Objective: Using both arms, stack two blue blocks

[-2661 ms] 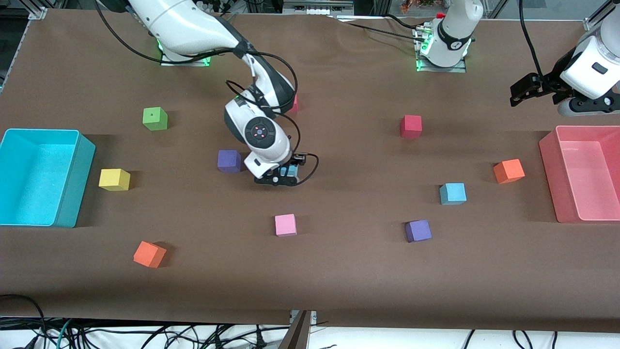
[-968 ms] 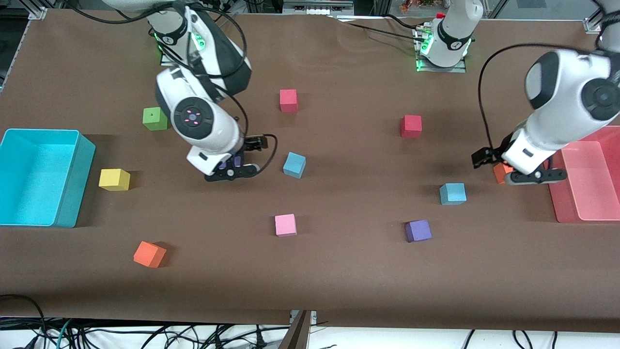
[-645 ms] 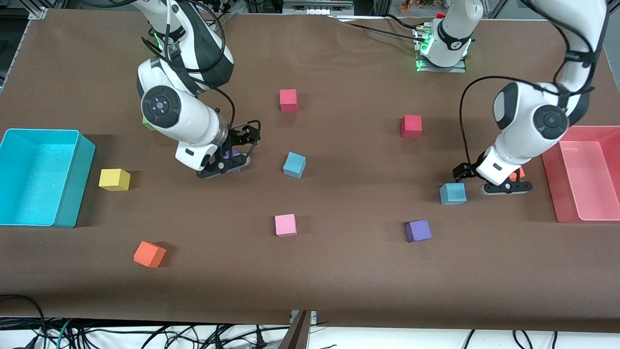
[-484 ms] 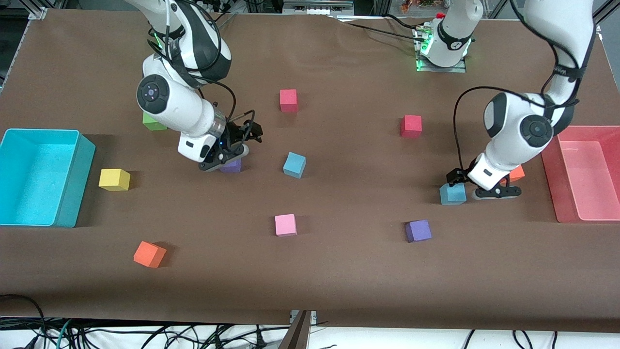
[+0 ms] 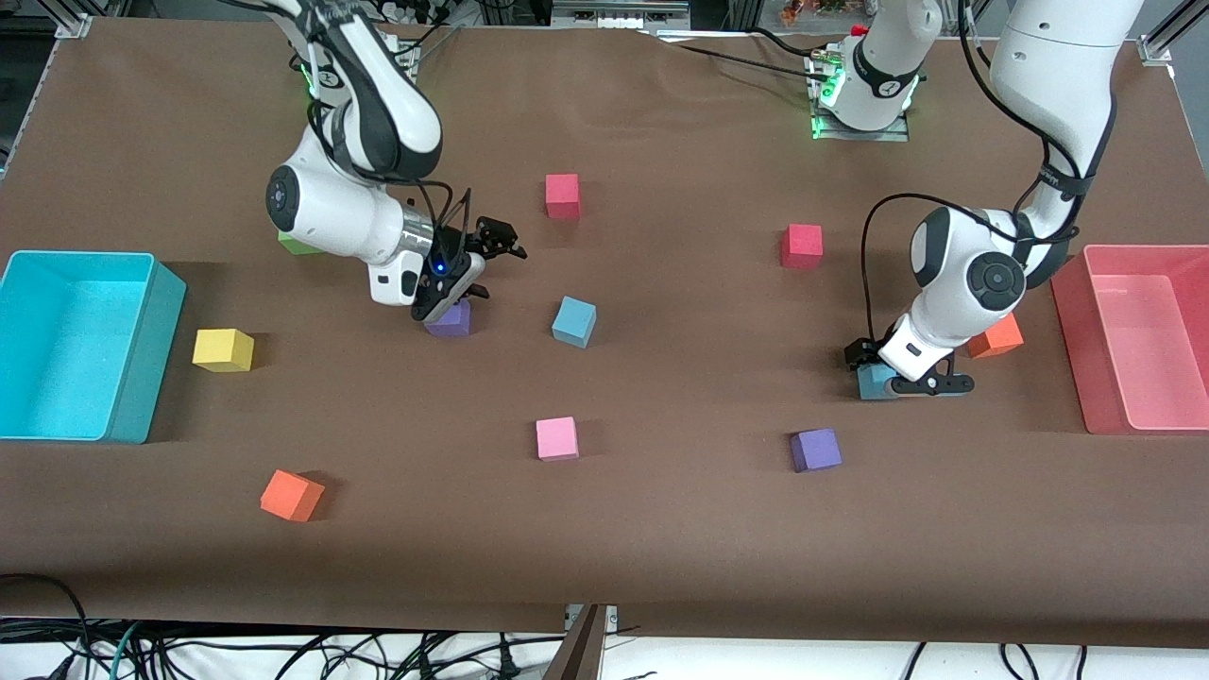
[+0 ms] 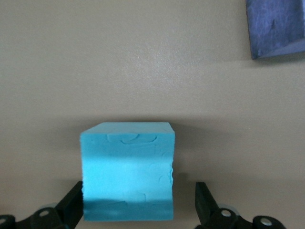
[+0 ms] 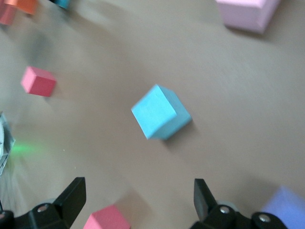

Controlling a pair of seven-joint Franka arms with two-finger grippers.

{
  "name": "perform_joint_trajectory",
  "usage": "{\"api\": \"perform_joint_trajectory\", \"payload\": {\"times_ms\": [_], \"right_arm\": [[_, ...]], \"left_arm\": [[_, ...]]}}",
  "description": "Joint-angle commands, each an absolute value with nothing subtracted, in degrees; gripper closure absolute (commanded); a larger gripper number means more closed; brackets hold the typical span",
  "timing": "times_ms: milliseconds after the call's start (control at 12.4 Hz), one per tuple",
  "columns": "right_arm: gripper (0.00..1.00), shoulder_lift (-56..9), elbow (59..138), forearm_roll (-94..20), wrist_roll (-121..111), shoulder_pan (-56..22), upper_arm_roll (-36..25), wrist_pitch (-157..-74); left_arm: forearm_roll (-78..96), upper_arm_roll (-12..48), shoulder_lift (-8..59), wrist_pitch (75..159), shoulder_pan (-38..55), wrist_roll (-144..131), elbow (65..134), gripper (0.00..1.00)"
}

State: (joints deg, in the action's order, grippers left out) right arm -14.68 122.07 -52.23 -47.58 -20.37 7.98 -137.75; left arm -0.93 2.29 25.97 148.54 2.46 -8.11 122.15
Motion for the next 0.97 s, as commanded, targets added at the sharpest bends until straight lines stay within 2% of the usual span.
{"api": "perform_joint_trajectory", "payload": {"times_ms": [0,81,161,323,403,565,726,887], "right_arm": [[0.0,-20.46,121.82,-64.91,-71.37,-21.78,8.26,-145.0],[0.0,-21.96,121.82,-67.04,-78.24,-22.23,8.26,-145.72],[0.0,-23.28,121.64,-69.5,-80.31,-22.76,8.35,-146.07],[0.0,-25.48,121.2,-74.51,-80.6,-25.13,8.35,-150.7],[0.0,-25.58,120.94,-74.62,-80.77,-25.75,8.35,-150.99],[0.0,-24.97,120.94,-74.71,-81.12,-25.58,8.35,-150.91],[0.0,-24.26,121.55,-74.79,-81.21,-25.66,8.79,-149.6],[0.0,-25.4,122.08,-74.88,-89.33,-25.58,8.79,-149.76]], "left_arm": [[0.7,1.85,26.54,148.62,3.16,-8.0,121.03,0.75],[0.7,1.85,26.46,148.62,3.16,-7.65,121.03,0.95],[0.44,1.58,25.93,148.62,3.16,-7.21,121.03,1.0],[0.35,1.41,21.38,146.96,3.08,-7.47,121.03,1.0],[0.79,1.49,18.57,142.43,3.08,-7.82,120.24,1.0],[3.32,1.93,14.87,131.72,4.73,-8.17,114.73,1.0],[9.47,1.93,14.15,122.65,8.68,-9.83,107.61,1.0],[9.84,2.28,14.85,120.15,14.47,-17.01,102.42,1.0]]}}
